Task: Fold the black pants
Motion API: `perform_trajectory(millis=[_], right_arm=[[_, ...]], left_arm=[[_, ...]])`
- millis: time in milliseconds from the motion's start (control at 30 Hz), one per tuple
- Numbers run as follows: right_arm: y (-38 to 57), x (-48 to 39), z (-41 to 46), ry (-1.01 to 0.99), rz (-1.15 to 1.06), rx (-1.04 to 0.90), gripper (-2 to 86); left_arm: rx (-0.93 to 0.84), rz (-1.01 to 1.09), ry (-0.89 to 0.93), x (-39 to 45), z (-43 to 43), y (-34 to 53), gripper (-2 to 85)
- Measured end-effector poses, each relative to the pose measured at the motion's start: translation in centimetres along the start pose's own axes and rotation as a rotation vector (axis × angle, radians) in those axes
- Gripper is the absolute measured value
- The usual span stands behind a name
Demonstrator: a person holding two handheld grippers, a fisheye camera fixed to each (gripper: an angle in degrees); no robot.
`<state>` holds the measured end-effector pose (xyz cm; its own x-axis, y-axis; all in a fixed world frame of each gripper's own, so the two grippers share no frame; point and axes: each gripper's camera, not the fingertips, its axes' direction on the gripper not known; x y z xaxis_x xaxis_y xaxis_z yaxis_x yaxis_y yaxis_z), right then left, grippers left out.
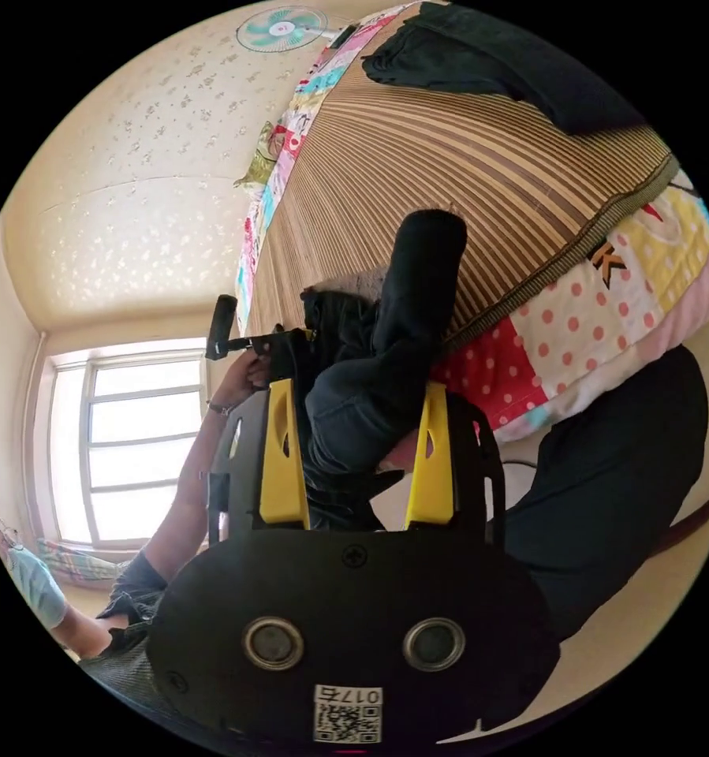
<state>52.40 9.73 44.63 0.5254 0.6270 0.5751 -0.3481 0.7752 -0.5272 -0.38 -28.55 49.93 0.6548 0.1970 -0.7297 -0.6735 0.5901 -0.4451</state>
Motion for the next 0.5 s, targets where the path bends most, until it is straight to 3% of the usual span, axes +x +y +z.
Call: perform_trajectory(millis=[167, 267, 433, 500], right_arm=[[0.5, -2.1, -1.8, -0.088, -0.166, 0.019, 8.3], [1.0, -7.5, -6.5, -0.233, -0.416, 0.076, 5.8], [3.4, -25.5, -19.4, -0.628, -1.101, 0.252, 6.6], [4.9, -31.7, -23.6, -0.704, -1.23, 0.263, 7.8]], left_arm=[[0.363, 0.195, 0.554, -1.3, -5.8, 13.8, 2.4], [0.616, 0.308, 0.554, 0.0, -12.3, 24.0, 1.7], [1.132, 0.576, 0.671, 5.1, -26.0, 40.2, 1.5], [1.251, 0.7, 0.568, 10.0, -31.0, 46.5, 1.4]])
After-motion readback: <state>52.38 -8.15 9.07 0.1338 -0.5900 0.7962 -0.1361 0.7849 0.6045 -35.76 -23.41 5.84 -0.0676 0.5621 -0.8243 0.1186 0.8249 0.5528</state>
